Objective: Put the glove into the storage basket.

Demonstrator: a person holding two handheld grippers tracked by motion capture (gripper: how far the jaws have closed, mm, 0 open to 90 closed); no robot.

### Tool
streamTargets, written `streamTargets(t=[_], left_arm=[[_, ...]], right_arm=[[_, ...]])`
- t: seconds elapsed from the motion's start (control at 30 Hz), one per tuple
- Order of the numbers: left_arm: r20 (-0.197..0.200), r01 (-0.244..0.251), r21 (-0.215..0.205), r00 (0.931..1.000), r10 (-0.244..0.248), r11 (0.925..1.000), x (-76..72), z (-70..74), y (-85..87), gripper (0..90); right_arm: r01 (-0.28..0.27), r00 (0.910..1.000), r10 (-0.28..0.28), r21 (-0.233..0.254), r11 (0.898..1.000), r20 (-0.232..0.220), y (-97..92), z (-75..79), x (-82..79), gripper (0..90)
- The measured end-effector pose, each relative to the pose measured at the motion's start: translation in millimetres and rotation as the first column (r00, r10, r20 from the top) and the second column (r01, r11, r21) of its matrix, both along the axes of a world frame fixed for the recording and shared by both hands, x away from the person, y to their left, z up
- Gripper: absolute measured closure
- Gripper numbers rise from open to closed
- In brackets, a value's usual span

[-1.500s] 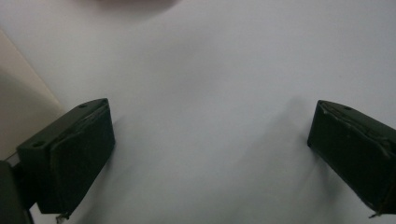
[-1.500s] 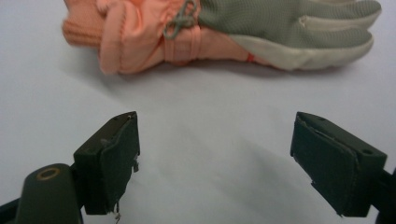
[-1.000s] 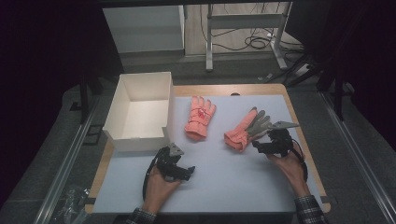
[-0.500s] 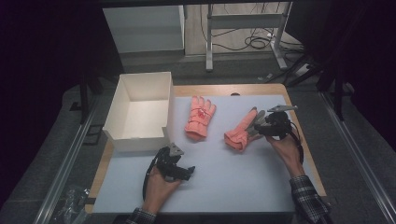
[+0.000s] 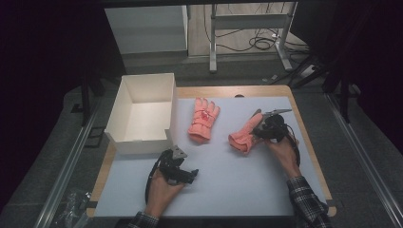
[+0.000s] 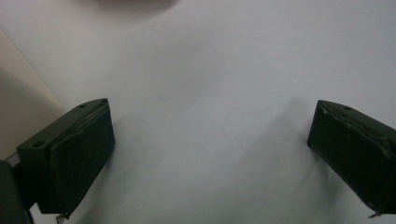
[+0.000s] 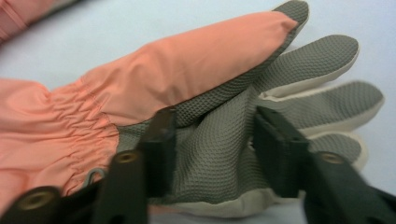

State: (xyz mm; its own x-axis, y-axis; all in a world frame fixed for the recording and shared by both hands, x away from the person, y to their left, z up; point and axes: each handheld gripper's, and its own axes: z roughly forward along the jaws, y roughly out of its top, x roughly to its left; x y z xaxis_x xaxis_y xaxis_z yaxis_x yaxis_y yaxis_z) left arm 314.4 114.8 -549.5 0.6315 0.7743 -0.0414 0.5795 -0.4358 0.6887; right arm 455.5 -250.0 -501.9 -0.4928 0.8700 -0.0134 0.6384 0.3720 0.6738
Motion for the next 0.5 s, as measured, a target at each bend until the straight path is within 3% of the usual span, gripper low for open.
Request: streamTargets(t=[0.17, 0.33, 0.4, 0.5], left_arm=[[0.000, 0.000, 0.000, 1.0000, 0.000, 1.0000, 0.0, 0.0, 0.0, 0.8], [0.000, 0.000, 0.000, 1.0000, 0.000, 1.0000, 0.0, 0.0, 0.0, 0.9], [0.000, 0.000, 0.000, 1.0000, 0.000, 1.0000, 0.0, 0.0, 0.0, 0.8], [0.000, 0.001, 0.000, 1.0000, -0.001, 1.0000, 0.1, 0.0, 0.1, 0.9]], right_arm=[[0.002, 0.9998, -0.002, -0.011, 1.000, 0.018, 1.4, -0.3, -3.0, 82.6], [-0.014, 0.9996, 0.014, -0.003, 1.000, 0.024, 0.6, 1.9, -4.6, 84.3], [-0.027, 0.9993, 0.026, 0.028, 0.999, 0.027, -2.1, 5.7, -5.9, 85.6], [-0.034, 0.9990, 0.033, 0.038, 0.999, 0.029, -3.3, 8.0, -6.9, 86.2]])
